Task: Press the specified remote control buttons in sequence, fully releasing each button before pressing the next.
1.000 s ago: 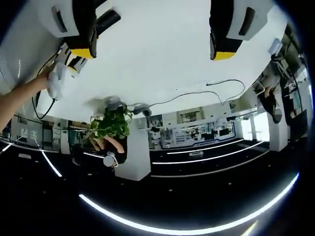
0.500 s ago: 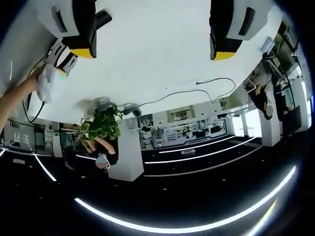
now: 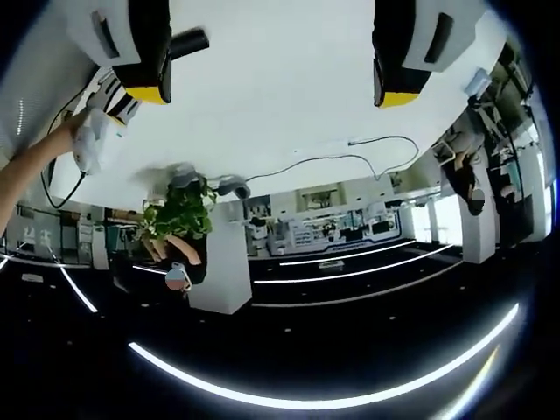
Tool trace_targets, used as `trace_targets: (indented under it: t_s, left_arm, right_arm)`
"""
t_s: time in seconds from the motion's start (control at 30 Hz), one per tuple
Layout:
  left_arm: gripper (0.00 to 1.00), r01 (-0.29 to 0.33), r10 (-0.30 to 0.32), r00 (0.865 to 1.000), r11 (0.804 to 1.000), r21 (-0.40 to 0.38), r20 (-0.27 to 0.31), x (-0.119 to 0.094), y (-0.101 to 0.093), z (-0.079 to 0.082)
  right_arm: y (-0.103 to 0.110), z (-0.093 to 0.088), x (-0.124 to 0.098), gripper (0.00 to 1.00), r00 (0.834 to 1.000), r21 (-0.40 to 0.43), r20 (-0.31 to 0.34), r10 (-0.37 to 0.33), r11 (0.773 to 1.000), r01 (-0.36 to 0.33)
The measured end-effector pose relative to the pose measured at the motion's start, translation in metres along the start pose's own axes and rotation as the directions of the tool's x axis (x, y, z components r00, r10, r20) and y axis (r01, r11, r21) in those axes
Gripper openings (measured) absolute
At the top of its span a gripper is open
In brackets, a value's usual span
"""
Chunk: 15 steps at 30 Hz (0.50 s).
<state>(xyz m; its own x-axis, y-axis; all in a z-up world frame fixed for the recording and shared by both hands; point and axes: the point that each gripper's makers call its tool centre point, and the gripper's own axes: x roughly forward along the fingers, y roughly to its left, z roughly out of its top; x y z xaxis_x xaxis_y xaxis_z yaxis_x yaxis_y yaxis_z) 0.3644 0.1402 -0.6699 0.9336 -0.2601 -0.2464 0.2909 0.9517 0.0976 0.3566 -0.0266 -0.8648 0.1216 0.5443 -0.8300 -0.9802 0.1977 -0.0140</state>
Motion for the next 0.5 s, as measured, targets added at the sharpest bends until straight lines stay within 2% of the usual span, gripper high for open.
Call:
trace_targets:
  t_s: [0.23,0.5]
  left_arm:
    - [1.0,0.01,-0.01,1.0,1.0,-0.009,0.013,-0.001,0.0,0.002]
    - [1.0,0.031,-0.03,0.999,0.999,-0.021,0.033,-0.001,-0.003,0.006]
  right_arm:
    - [-0.016,-0.001,0.0,0.21,1.0,0.026,-0.002,-0.012,1.0,0.012]
    - [-0.034,0.001,0.002,0.21,1.0,0.013,-0.021,-0.011,1.0,0.011]
